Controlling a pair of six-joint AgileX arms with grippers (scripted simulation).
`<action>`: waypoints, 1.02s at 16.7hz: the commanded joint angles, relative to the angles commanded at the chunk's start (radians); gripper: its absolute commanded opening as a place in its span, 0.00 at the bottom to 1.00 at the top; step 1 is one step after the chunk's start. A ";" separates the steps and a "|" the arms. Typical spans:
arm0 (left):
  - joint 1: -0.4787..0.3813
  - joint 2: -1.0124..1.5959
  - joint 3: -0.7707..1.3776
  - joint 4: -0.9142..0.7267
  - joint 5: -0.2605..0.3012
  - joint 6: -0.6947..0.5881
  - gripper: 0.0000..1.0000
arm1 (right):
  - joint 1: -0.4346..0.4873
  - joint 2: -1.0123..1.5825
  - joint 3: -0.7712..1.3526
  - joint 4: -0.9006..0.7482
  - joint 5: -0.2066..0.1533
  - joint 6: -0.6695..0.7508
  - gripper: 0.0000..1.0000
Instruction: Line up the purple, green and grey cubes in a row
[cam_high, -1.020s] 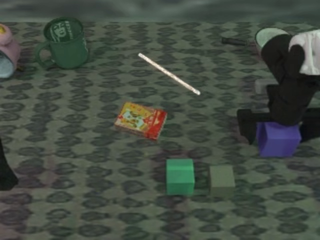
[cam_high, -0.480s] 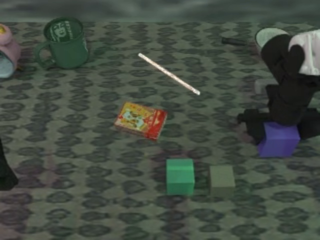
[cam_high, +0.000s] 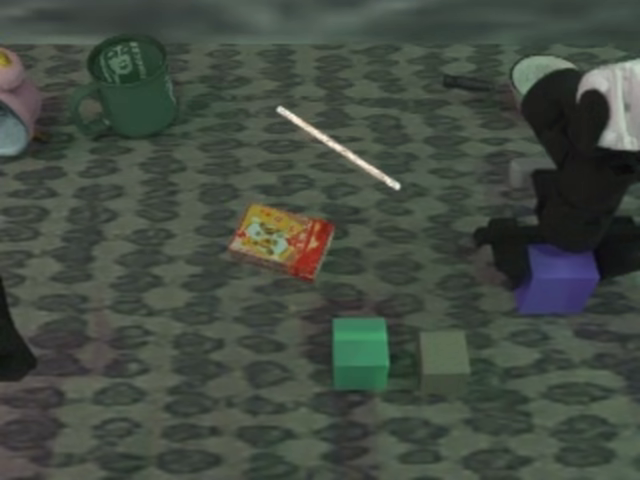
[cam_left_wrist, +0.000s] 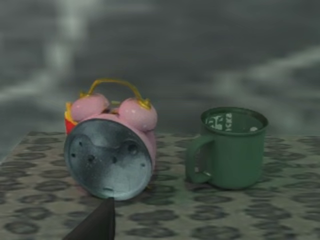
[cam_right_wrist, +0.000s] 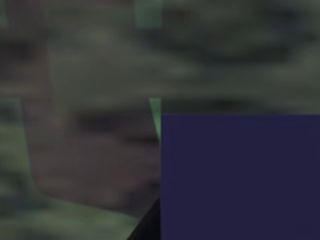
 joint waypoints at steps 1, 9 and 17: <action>0.000 0.000 0.000 0.000 0.000 0.000 1.00 | 0.000 0.000 0.000 0.000 0.000 0.000 0.00; 0.000 0.000 0.000 0.000 0.000 0.000 1.00 | 0.000 -0.036 0.049 -0.077 0.002 0.001 0.00; 0.000 0.000 0.000 0.000 0.000 0.000 1.00 | 0.006 -0.109 0.147 -0.247 0.002 -0.003 0.00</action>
